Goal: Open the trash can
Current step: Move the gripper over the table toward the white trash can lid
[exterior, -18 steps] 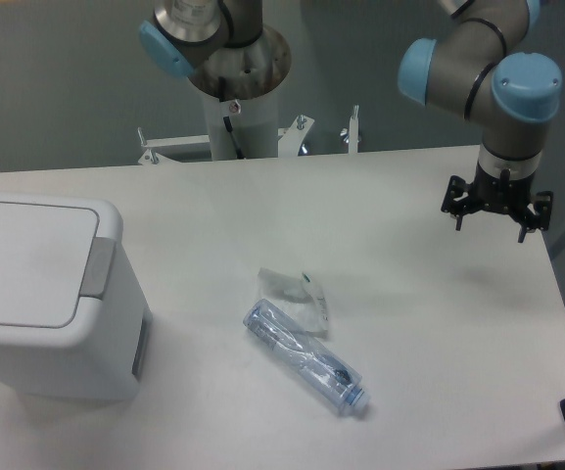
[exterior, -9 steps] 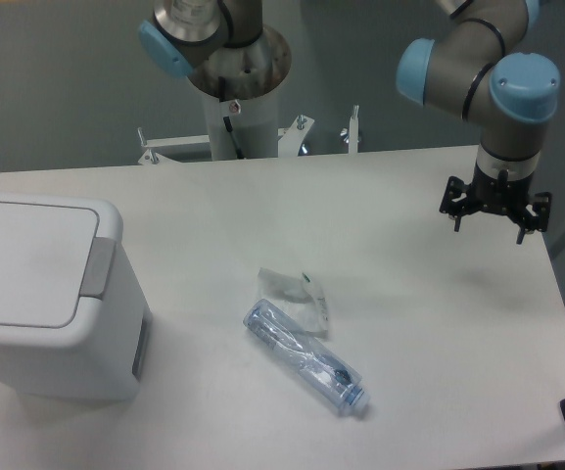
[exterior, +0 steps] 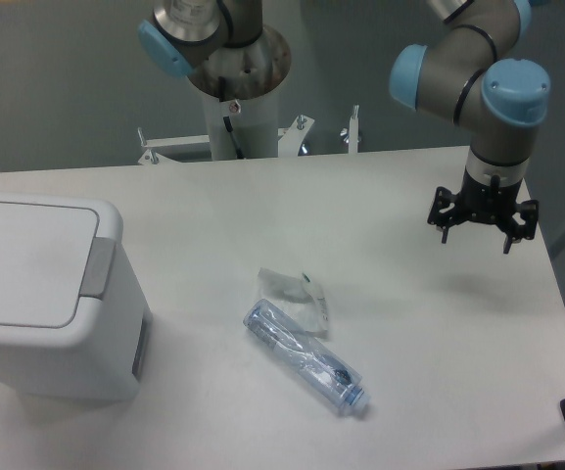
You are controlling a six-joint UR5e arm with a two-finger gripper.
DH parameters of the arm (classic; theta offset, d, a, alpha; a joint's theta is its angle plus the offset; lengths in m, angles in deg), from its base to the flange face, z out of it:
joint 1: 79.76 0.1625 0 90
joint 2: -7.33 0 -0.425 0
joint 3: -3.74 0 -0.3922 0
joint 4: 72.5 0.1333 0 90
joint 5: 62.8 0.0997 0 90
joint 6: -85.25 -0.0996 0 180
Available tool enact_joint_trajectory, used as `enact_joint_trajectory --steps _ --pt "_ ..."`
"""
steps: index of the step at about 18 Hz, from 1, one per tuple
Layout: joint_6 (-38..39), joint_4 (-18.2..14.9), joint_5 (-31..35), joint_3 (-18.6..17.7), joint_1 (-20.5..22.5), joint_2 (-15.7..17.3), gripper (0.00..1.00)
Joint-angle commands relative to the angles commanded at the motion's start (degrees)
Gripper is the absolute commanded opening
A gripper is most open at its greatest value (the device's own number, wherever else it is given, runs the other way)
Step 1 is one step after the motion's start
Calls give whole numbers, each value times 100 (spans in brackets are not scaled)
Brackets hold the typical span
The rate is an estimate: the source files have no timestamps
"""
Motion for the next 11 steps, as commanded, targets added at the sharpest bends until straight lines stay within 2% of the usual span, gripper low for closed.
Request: enact_joint_trajectory --steps 4,6,11 --pt "616 0 -825 44 -18 44 100" --pt "1046 0 -1090 35 -44 236 100" --pt "2267 26 -1258 324 -684 396 100"
